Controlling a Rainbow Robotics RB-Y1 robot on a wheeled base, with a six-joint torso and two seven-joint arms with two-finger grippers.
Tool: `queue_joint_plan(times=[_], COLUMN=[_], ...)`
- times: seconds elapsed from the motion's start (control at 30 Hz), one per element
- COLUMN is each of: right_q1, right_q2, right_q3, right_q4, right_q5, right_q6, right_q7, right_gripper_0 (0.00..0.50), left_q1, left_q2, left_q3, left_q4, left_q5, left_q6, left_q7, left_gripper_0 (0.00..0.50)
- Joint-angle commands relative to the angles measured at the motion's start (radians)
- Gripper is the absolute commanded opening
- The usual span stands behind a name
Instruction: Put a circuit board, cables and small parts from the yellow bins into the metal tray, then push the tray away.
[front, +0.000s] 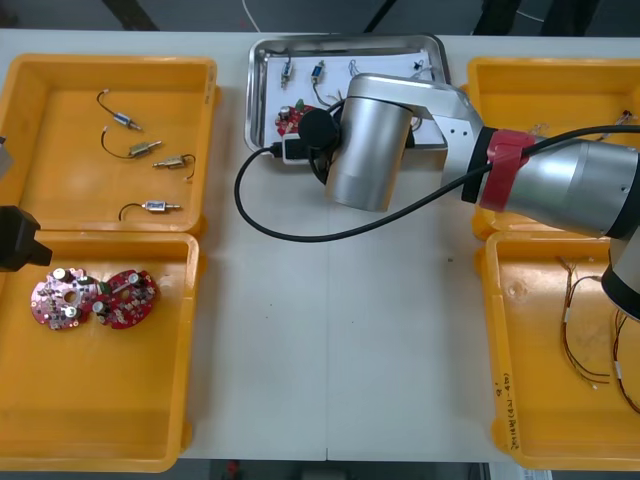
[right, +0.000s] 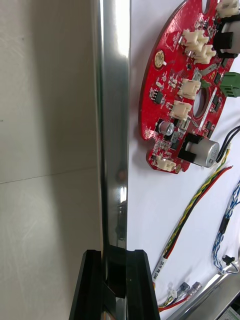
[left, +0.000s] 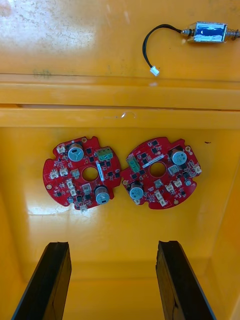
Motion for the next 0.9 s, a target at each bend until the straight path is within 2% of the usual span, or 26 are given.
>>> queue_joint_plan(times=[0.03, 0.07, 0.1, 0.13, 0.17, 0.2, 0.23, 0.27, 0.53, 0.73, 0.77, 0.9], right_q1=[-0.059, -0.059, -0.059, -0.059, -0.059, -0.057, -0.057, -0.059, -0.059, -0.059, -0.057, -0.05], right_q2=[0.023, 0.023, 0.023, 0.023, 0.025, 0.026, 0.026, 0.026, 0.026, 0.025, 0.025, 0.02], right_q3=[-0.028, -0.028, -0.028, -0.028, -0.029, -0.029, -0.029, -0.029, -0.041, -0.141, -0.172, -0.21], right_q4=[0.005, 0.005, 0.005, 0.005, 0.005, 0.005, 0.005, 0.005, -0.018, -0.07, -0.097, -0.171], right_q5=[0.01, 0.01, 0.01, 0.01, 0.009, 0.009, 0.009, 0.009, 0.004, -0.119, -0.14, -0.146], right_q6=[-0.01, -0.01, -0.01, -0.01, -0.013, -0.013, -0.013, -0.013, 0.02, 0.145, 0.199, 0.311], right_q7=[0.037, 0.037, 0.038, 0.038, 0.038, 0.038, 0.038, 0.034, 0.028, 0.029, 0.029, 0.018], right_gripper_0=[0.021, 0.021, 0.148, 0.148, 0.374, 0.461, 0.461, 0.5, 0.5, 0.5, 0.5, 0.5], left_q1=[0.015, 0.015, 0.015, 0.015, 0.015, 0.015, 0.015, 0.015, 0.015, 0.015, 0.015, 0.015], left_q2=[0.046, 0.046, 0.046, 0.046, 0.046, 0.046, 0.046, 0.046, 0.046, 0.046, 0.046, 0.046], left_q3=[0.028, 0.028, 0.028, 0.028, 0.028, 0.028, 0.028, 0.028, 0.028, 0.028, 0.028, 0.028], left_q4=[-0.029, -0.029, -0.029, -0.029, -0.029, -0.029, -0.029, -0.029, -0.029, -0.029, -0.029, -0.029], left_q5=[0.007, 0.007, 0.007, 0.007, 0.007, 0.007, 0.007, 0.007, 0.007, 0.007, 0.007, 0.007], left_q6=[0.006, 0.006, 0.006, 0.006, 0.006, 0.006, 0.006, 0.006, 0.006, 0.006, 0.006, 0.006], left_q7=[-0.041, -0.041, -0.041, -0.041, -0.041, -0.041, -0.041, -0.041, -0.041, -0.041, -0.041, -0.041], left_gripper_0=[0.5, 0.5, 0.5, 0.5, 0.5, 0.5, 0.5, 0.5, 0.5, 0.5, 0.5, 0.5])
